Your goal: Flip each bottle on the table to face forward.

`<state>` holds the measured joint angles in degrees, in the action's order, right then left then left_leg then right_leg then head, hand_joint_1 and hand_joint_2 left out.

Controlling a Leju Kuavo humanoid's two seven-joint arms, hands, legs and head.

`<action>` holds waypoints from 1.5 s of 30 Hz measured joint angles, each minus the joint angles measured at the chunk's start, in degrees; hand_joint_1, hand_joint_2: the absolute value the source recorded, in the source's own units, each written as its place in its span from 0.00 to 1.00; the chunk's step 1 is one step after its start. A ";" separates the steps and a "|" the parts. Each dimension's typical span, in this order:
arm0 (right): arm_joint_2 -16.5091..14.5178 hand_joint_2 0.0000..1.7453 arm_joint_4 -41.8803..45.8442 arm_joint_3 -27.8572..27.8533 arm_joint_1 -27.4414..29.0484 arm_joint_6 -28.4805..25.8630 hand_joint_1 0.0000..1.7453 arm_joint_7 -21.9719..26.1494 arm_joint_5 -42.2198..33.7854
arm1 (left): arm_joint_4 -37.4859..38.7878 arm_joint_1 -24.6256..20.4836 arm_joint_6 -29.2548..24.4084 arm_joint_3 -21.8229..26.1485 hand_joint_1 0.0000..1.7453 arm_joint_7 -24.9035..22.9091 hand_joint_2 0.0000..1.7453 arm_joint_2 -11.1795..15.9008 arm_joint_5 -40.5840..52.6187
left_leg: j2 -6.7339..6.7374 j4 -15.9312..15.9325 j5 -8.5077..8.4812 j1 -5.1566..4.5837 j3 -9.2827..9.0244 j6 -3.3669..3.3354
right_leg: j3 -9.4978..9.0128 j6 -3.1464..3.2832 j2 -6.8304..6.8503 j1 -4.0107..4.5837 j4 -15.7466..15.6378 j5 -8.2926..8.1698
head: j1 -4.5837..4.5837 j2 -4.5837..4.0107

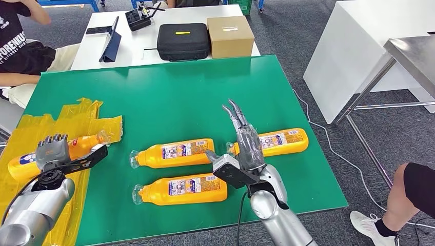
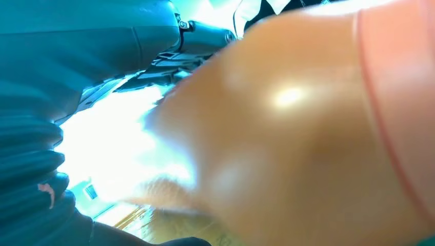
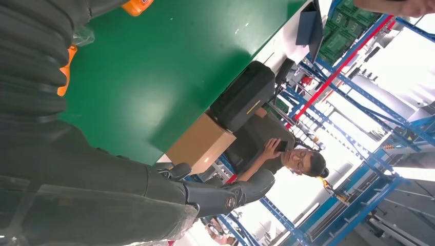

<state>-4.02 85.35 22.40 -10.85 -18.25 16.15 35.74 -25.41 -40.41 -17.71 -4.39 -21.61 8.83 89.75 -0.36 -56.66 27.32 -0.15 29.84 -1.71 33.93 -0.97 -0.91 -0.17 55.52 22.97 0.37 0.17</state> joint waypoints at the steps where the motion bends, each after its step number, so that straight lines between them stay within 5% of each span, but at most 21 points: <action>1: -0.03 1.00 0.00 -0.01 0.00 0.02 0.00 -0.01 0.03 | 0.11 -0.08 0.17 0.25 0.00 0.14 1.00 0.00 -0.02 | 0.01 0.00 0.00 0.00 0.00 0.00 | 0.00 0.00 0.00 0.00 0.00 0.00 | 0.00 0.00; 10: -0.18 1.00 -0.02 -0.66 -0.01 0.21 0.00 0.08 0.10 | 0.56 -0.21 0.14 3.52 0.00 4.45 1.00 -0.13 -0.65 | 0.01 0.00 0.00 0.00 -0.05 0.00 | 0.00 0.00 0.00 0.01 0.01 0.00 | 0.00 0.00; 15: -0.44 1.00 -0.15 -1.32 0.00 0.22 0.00 0.15 0.15 | -0.25 -0.08 -0.73 7.24 0.00 12.72 1.00 -1.28 -4.94 | -0.05 0.00 -0.01 0.00 -0.06 0.01 | -0.01 0.00 0.01 0.01 0.01 0.00 | 0.00 0.00; 19: -0.49 1.00 -0.11 -2.10 0.49 0.16 0.00 0.16 0.58 | -5.93 1.84 0.53 9.75 0.00 19.57 0.00 -3.06 -11.02 | -0.02 0.00 -0.01 -0.02 -0.06 0.00 | -0.02 0.00 0.00 0.00 0.01 0.00 | 0.02 0.01; 25: -0.49 1.00 0.52 -3.58 1.66 0.15 0.00 -0.10 1.59 | -22.74 6.67 6.08 10.19 0.00 24.48 0.00 -4.09 -22.05 | 0.04 -0.01 0.02 -0.02 -0.02 0.00 | 0.01 -0.01 -0.01 0.00 -0.01 0.01 | 0.00 0.00; 31: -0.47 1.00 0.67 -4.44 1.75 0.12 0.00 -1.05 2.53 | -34.99 10.30 6.85 9.61 0.00 22.40 0.00 -4.09 -21.77 | 0.03 0.00 0.02 -0.02 -0.03 0.01 | 0.01 0.00 -0.01 0.01 -0.02 0.00 | -0.01 0.00; 40: 2.30 1.00 0.78 -6.09 1.46 4.91 0.00 -15.88 25.83 | -39.99 14.70 6.46 5.98 0.00 25.93 0.00 -5.61 -28.00 | -0.03 0.00 0.01 -0.05 -0.07 0.01 | -0.03 0.00 0.01 -0.01 -0.03 0.00 | 0.00 0.01; 45: 6.84 1.00 0.21 -7.85 1.45 11.04 0.00 -18.01 30.02 | -39.81 17.16 5.32 4.16 0.00 28.14 0.00 -8.04 -31.26 | -0.04 -0.01 0.04 -0.17 -0.03 -0.03 | -0.01 -0.01 0.01 -0.10 -0.06 0.01 | -0.01 0.01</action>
<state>2.82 85.56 14.55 -9.40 -7.21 -1.86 65.75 -65.23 -23.26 -12.39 -0.23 6.53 0.79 58.49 -0.39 -56.67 27.35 -0.31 29.81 -1.74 33.92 -0.98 -0.90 -0.28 55.46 22.97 0.37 0.18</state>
